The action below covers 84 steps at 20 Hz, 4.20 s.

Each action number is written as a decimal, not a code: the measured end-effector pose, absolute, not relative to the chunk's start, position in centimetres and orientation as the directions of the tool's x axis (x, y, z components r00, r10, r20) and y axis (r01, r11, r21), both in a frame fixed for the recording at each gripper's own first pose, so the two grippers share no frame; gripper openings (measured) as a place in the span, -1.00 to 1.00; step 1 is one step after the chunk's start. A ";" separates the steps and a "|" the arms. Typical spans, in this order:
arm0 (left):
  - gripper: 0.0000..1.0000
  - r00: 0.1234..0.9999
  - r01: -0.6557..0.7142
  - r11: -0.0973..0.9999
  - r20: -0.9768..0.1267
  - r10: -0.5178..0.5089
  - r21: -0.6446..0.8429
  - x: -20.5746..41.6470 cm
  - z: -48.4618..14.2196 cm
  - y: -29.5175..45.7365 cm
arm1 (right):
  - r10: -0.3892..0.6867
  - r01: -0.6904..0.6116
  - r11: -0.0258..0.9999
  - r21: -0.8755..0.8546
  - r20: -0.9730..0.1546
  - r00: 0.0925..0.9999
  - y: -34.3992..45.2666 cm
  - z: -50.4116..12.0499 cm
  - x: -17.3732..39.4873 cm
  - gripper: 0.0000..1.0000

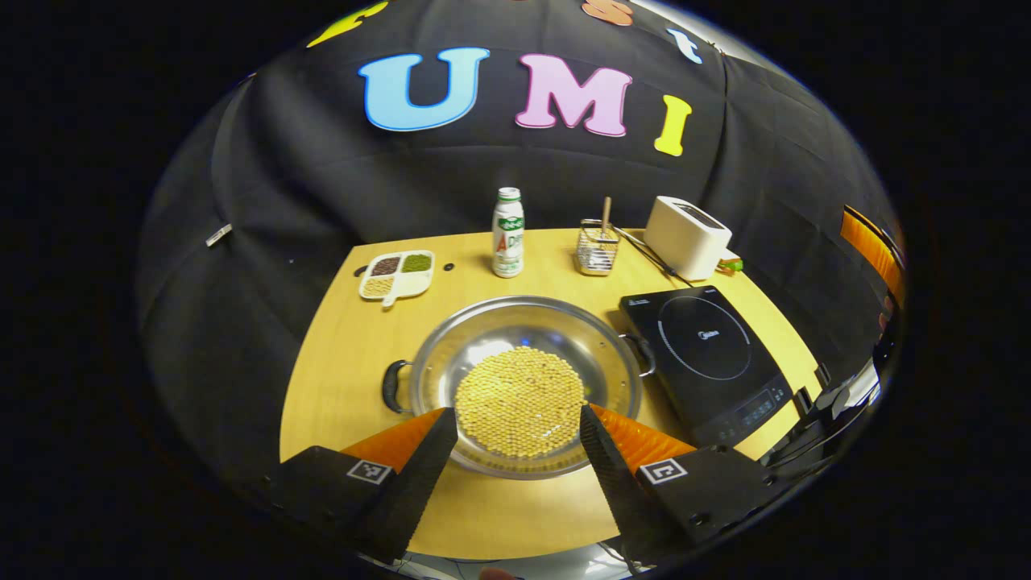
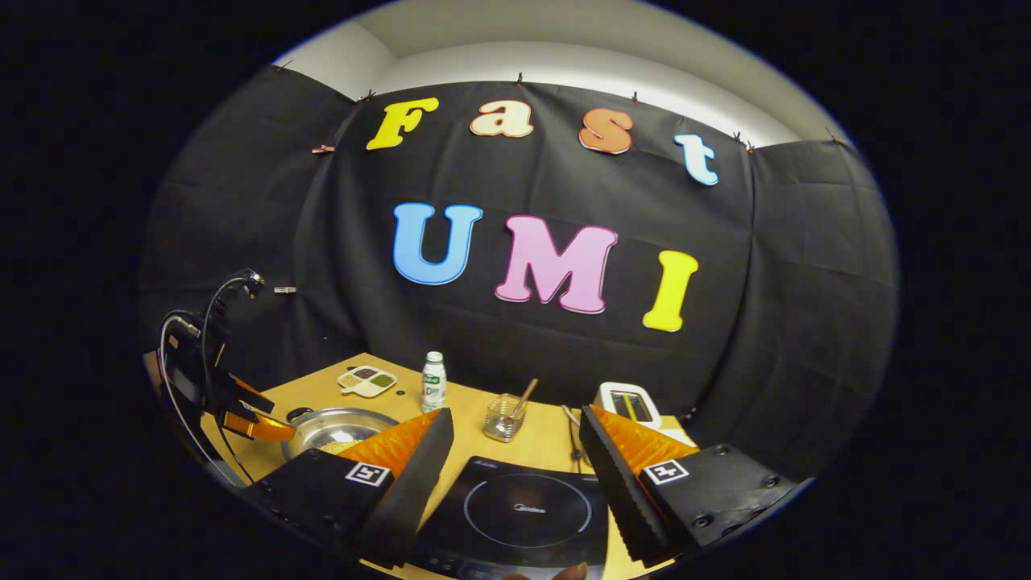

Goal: First push the handle of the pot to place it horizontally, then grasp the pot with both hands and set it on the induction cooktop.

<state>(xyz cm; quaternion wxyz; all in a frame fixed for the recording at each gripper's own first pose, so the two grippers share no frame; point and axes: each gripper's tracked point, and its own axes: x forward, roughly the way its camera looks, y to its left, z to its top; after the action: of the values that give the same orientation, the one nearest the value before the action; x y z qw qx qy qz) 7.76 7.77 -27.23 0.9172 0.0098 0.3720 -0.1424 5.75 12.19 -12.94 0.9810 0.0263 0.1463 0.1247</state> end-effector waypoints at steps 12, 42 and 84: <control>0.92 0.707 0.178 0.979 -0.678 -0.199 -0.102 12.6 -32.9 15.9 | 0.337 -0.261 0.940 0.219 -0.496 0.800 22.9 -24.6 9.5 0.96; 0.32 0.514 0.159 0.979 -0.835 -0.194 -0.130 18.9 -44.2 15.4 | 0.325 -0.165 0.945 0.281 -0.850 0.414 28.6 -44.3 9.2 0.26; 0.14 0.583 0.272 0.950 -0.759 -0.289 -0.153 12.7 -28.3 -4.4 | 0.285 -0.026 0.950 0.311 -0.831 0.478 4.4 -32.1 4.5 0.08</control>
<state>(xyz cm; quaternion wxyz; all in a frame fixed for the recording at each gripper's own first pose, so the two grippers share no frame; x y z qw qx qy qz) 12.71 -4.37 -28.34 0.8897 -0.0099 0.4285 -0.1575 4.47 4.38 -32.11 0.8499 0.1289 0.5028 0.0914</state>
